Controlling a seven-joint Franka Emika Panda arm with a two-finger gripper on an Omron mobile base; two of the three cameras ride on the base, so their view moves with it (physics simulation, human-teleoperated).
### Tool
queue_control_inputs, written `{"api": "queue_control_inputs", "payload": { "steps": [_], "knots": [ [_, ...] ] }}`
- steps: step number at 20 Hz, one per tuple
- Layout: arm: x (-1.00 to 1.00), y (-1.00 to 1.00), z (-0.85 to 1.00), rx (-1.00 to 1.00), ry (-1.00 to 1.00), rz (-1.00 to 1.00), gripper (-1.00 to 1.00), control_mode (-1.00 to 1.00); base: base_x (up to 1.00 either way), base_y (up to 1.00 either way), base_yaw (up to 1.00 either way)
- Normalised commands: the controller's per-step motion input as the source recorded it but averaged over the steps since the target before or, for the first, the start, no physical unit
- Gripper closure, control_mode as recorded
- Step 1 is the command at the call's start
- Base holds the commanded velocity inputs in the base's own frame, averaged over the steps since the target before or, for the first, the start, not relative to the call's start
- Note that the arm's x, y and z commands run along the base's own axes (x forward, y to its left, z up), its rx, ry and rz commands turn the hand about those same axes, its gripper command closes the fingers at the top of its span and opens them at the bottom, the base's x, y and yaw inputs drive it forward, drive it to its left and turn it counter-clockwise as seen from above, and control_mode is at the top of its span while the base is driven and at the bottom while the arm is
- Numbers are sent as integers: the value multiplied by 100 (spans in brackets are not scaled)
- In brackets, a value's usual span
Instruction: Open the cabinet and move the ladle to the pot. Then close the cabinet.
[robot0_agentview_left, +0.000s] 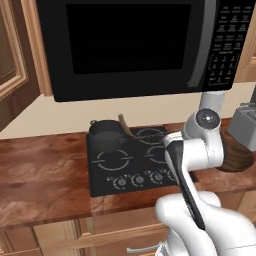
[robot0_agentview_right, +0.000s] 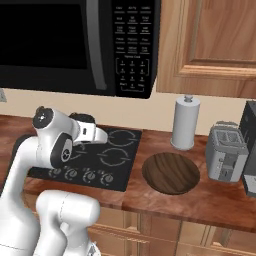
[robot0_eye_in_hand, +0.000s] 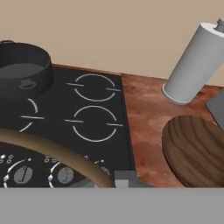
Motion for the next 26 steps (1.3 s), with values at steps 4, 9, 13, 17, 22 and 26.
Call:
{"api": "queue_control_inputs", "payload": {
  "steps": [4,9,13,17,22,26],
  "knots": [
    [62,9,-9,0,0,-5,100,-100,0,0,0],
    [56,9,-8,0,0,-5,100,-100,0,0,0],
    [50,15,-10,0,0,-4,100,-100,0,0,0],
    [48,10,-13,0,0,-4,100,-100,0,0,0],
    [43,10,-22,-1,0,-3,100,-100,0,0,0],
    [38,9,-26,0,0,-2,100,-100,0,0,0]
  ]
}}
